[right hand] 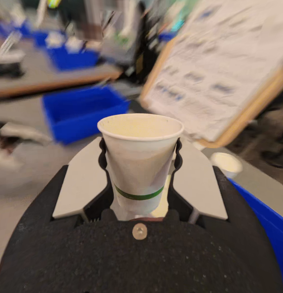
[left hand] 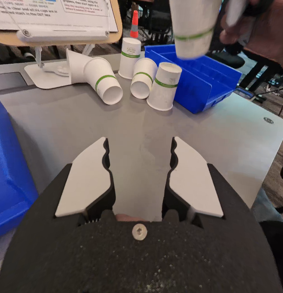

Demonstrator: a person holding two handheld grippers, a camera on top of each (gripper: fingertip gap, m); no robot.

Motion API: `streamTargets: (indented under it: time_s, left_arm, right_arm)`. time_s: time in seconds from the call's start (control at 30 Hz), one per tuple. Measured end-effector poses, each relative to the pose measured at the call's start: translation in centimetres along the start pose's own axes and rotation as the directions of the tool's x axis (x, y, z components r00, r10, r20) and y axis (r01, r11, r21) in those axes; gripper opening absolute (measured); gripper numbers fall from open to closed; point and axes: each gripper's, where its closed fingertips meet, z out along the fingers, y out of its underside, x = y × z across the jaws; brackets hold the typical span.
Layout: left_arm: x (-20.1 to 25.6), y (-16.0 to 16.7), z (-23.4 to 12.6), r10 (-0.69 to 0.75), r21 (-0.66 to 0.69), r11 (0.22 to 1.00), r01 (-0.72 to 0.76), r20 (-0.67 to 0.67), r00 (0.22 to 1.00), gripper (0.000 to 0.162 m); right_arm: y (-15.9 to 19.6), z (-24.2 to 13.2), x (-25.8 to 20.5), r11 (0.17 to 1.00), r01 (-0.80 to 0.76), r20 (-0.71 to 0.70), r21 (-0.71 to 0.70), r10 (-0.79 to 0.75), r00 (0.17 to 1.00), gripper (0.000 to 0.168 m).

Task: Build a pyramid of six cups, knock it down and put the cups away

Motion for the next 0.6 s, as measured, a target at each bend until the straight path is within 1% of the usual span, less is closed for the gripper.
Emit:
streamTargets:
  time_s: [0.03, 0.07, 0.13, 0.2, 0.23, 0.27, 0.33, 0.43, 0.53, 0.6]
  left_arm:
    - [1.1, 0.5, 0.0, 0.018, -0.017, 1.000, -0.019, -0.041, 0.999, 0.076]
    - [2.3, 1.1, 0.1, 0.024, -0.041, 0.999, -0.028, -0.095, 0.995, 0.079]
    - [3.6, 1.8, 0.4, 0.019, -0.057, 0.998, -0.027, -0.140, 0.990, 0.078]
    - [4.6, 3.1, 0.9, 0.035, -0.116, 0.992, -0.058, -0.188, 0.982, 0.079]
    - [4.5, 3.6, 1.1, 0.052, -0.129, 0.989, -0.074, -0.169, 0.984, 0.079]
    - [4.3, 3.8, 1.3, 0.070, -0.130, 0.987, -0.090, -0.152, 0.986, 0.079]
    - [4.6, 4.4, 1.5, 0.098, -0.152, 0.981, -0.123, -0.163, 0.982, 0.079]
    - [4.8, 4.4, 1.6, 0.129, -0.147, 0.977, -0.153, -0.160, 0.979, 0.079]
    - [5.1, 4.7, 1.7, 0.146, -0.152, 0.973, -0.172, -0.171, 0.974, 0.079]
    - [5.2, 4.9, 1.7, 0.157, -0.157, 0.970, -0.185, -0.178, 0.972, 0.079]
  right_arm:
    - [-0.3, -1.5, 3.3, 0.993, -0.046, -0.138, 0.109, 0.061, 0.989, 0.084]
    - [0.2, -3.0, 6.3, 0.980, -0.072, -0.248, 0.183, 0.116, 0.962, 0.084]
    - [2.1, -5.5, 11.9, 0.956, -0.062, -0.443, 0.285, 0.189, 0.876, 0.084]
    - [5.0, -6.3, 15.9, 0.954, -0.038, -0.564, 0.298, 0.208, 0.799, 0.084]
    - [6.8, -6.1, 17.5, 0.960, -0.035, -0.609, 0.277, 0.204, 0.767, 0.084]
    - [8.5, -5.8, 18.8, 0.966, -0.044, -0.643, 0.256, 0.205, 0.738, 0.084]
    - [11.7, -4.6, 21.1, 0.971, -0.087, -0.681, 0.225, 0.220, 0.699, 0.084]
    - [15.5, -3.1, 23.3, 0.964, -0.196, -0.690, 0.179, 0.265, 0.674, 0.084]
    - [17.6, -2.5, 24.3, 0.970, -0.216, -0.709, 0.116, 0.233, 0.666, 0.084]
    - [17.9, -2.4, 24.4, 0.971, -0.213, -0.706, 0.109, 0.227, 0.671, 0.084]
